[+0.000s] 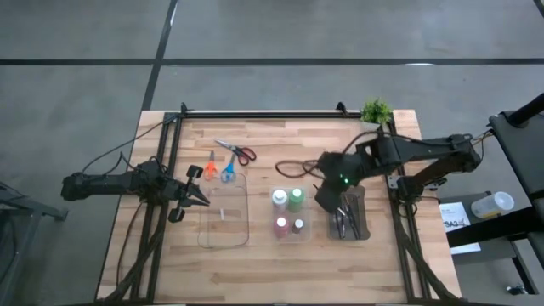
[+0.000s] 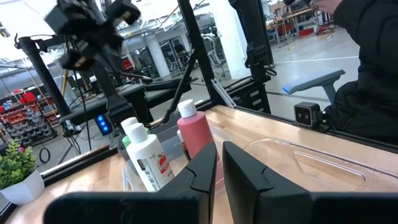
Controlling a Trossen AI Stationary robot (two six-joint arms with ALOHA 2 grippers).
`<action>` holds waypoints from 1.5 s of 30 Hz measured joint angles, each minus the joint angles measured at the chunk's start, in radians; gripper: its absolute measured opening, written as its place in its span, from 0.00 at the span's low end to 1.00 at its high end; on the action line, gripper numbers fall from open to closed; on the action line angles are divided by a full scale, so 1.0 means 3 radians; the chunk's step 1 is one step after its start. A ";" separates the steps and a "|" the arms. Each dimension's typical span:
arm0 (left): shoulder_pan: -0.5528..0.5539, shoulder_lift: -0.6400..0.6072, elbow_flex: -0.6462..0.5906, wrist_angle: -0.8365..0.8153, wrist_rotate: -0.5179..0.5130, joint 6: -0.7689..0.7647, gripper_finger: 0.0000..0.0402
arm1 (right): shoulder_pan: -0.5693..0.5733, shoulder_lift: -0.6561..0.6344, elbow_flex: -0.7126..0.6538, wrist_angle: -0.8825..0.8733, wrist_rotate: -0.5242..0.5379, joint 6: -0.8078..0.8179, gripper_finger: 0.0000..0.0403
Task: Pick & Place Paint Supplies
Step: Put the silver paintbrush into the black bin
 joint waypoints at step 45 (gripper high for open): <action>0.0000 0.0000 -0.0001 -0.0001 -0.0001 0.0001 0.09 | 0.1086 -0.0789 -0.2855 0.1317 0.1196 0.3296 0.03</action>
